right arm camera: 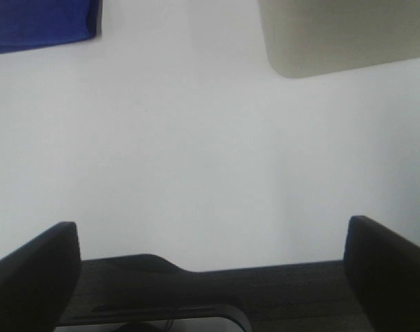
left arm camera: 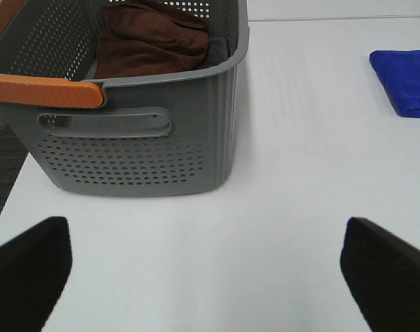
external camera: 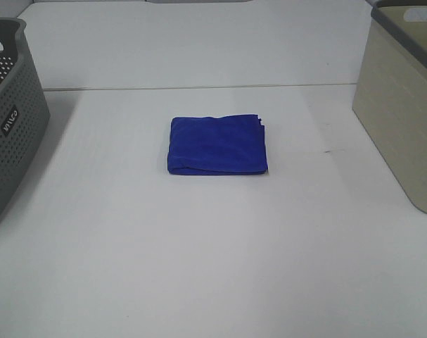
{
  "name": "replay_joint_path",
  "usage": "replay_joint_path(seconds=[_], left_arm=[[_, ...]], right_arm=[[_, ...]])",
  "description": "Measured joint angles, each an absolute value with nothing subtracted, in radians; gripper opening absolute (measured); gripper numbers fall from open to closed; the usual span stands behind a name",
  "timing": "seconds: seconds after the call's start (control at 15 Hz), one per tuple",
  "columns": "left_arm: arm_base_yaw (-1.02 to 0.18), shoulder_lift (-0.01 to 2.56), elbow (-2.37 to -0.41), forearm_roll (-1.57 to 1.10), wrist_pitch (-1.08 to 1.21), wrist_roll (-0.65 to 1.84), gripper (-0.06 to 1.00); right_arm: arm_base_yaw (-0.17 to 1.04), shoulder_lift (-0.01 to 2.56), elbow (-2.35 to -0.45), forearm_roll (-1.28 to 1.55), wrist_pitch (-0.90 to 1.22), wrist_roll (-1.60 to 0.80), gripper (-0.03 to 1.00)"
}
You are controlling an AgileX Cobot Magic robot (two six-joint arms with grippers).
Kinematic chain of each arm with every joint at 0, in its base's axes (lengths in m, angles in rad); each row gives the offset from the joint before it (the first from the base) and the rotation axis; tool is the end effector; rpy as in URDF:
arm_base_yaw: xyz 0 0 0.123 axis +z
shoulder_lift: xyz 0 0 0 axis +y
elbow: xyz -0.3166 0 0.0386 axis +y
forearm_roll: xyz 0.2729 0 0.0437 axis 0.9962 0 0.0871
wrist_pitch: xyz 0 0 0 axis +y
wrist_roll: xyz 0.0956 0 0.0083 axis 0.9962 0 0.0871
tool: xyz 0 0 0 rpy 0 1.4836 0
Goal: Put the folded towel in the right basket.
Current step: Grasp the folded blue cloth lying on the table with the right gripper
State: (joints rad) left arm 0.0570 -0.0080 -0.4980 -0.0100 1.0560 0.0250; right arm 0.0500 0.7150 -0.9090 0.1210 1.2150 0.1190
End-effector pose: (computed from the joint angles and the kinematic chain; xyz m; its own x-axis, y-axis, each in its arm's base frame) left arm -0.0135 -0.0016 0.2867 -0.4466 -0.0054 -0.8947 -0.0402 0.9991 0.0141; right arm 0.1018 0.0160 0.3787 -0.8099 0.1193 -0.5744 0.0132 0.9826 0.1855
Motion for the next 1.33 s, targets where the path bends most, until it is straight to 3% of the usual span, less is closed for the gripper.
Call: replay_joint_path(seconds=[0.13,0.53,0.93,1.07,1.33], left_arm=[[0.057,-0.008,-0.498,-0.01,1.056,0.025,0.98],[0.057,-0.008,-0.498,-0.01,1.056,0.025,0.98],[0.057,-0.008,-0.498,-0.01,1.056,0.025,0.98],[0.057,-0.008,-0.498,-0.01,1.056,0.025,0.98],[0.057,-0.008,-0.498,-0.01,1.056,0.025,0.98]], right_arm=[[0.05,1.06,-1.2,0.141,1.213,0.119,0.98],[0.052,1.444,-1.464,0.284,1.13,0.087,0.98],[0.233,1.917,-1.72,0.438,1.078,0.024,0.97],[0.237,2.136,-1.84,0.519,1.078,-0.043,0.96],[0.236,2.311,-1.951,0.542,1.077,-0.059,0.96]])
